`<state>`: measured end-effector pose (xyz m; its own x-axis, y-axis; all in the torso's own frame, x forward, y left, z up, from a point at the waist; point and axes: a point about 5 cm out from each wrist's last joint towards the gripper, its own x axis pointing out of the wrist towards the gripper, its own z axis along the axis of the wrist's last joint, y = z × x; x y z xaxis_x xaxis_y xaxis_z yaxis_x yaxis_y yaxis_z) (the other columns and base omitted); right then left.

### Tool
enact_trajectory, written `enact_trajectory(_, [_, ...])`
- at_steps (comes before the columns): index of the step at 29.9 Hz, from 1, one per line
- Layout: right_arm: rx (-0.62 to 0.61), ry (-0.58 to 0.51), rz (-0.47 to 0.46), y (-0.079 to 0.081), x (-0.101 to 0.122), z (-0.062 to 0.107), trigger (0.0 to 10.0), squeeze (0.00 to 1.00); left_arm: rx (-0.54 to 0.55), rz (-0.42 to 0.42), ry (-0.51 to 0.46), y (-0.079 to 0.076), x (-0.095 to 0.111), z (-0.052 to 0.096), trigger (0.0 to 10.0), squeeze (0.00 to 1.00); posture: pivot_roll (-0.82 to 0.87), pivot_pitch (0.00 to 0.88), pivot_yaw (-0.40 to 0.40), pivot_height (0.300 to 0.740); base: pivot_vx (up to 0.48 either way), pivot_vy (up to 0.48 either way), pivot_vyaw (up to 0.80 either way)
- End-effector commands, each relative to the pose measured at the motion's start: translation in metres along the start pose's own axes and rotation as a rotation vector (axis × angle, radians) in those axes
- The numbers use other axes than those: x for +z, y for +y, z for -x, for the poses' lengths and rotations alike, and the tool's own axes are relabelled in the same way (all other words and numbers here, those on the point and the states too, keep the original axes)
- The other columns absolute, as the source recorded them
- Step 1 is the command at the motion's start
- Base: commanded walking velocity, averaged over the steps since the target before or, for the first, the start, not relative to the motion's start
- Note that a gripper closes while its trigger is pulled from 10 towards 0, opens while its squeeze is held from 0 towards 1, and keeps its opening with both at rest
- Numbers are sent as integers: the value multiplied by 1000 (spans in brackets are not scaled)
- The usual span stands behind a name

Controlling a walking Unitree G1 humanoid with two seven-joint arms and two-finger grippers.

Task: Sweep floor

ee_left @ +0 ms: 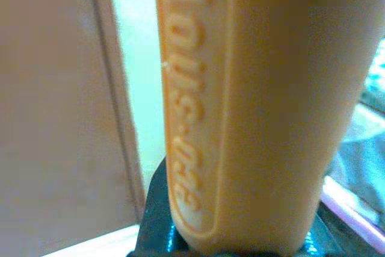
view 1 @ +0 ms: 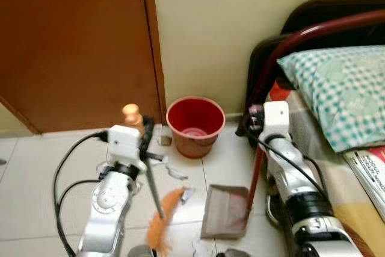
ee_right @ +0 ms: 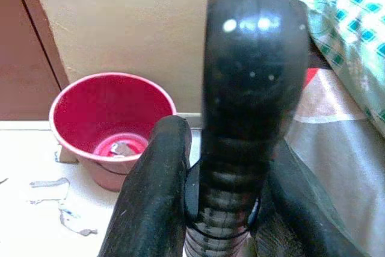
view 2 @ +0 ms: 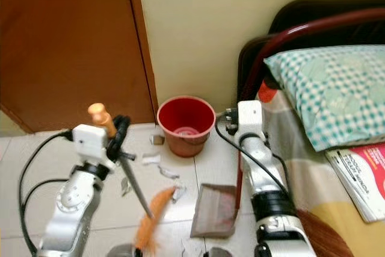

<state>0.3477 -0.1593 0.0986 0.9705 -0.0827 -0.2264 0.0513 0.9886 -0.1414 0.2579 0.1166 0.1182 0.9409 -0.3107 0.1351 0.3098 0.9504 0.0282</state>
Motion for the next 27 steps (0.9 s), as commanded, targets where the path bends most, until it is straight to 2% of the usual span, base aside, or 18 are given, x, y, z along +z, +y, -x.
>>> enact_trajectory(1, [-24, -9, 16, 4, 0, -1, 10000, 0, -24, 32, -1, -6, 2, -2, 10000, 0, 122, 256, -17, 740, 0, 0, 0])
enact_trajectory(4, [5, -1, -6, 15, -1, 0, 10000, 0, -58, 32, -11, -15, 1, -12, 10000, 0, 125, 257, -18, 740, 0, 0, 0])
enact_trajectory(7, [49, 11, -33, 27, -7, 3, 10000, 0, -187, 45, -55, -42, 10, -33, 10000, 0, 103, 253, -14, 740, 0, 0, 0])
enact_trajectory(8, [49, 11, -33, 27, -7, 3, 10000, 0, -187, 45, -55, -42, 10, -33, 10000, 0, 103, 253, -14, 740, 0, 0, 0])
enact_trajectory(10, [63, 15, -50, 26, -9, 6, 10000, 0, -262, 95, -97, -60, 22, -41, 10000, 0, 84, 246, -7, 740, 0, 0, 0])
enact_trajectory(13, [65, 29, -60, 22, -14, 5, 10000, 0, -274, 178, -142, -71, 36, -49, 10000, 0, 74, 228, -8, 740, 0, 0, 0])
enact_trajectory(17, [65, 38, -80, 18, -17, 5, 10000, 0, -231, 256, -183, -69, 49, -54, 10000, 0, 70, 211, -12, 740, 0, 0, 0])
enact_trajectory(22, [85, 9, -84, 19, -14, 3, 10000, 0, -183, 274, -209, -56, 55, -54, 10000, 0, 59, 179, -22, 740, 0, 0, 0])
enact_trajectory(27, [89, 5, -70, 13, -14, 0, 10000, 0, -72, 232, -296, -20, 74, -51, 10000, 0, 60, 131, -31, 740, 0, 0, 0])
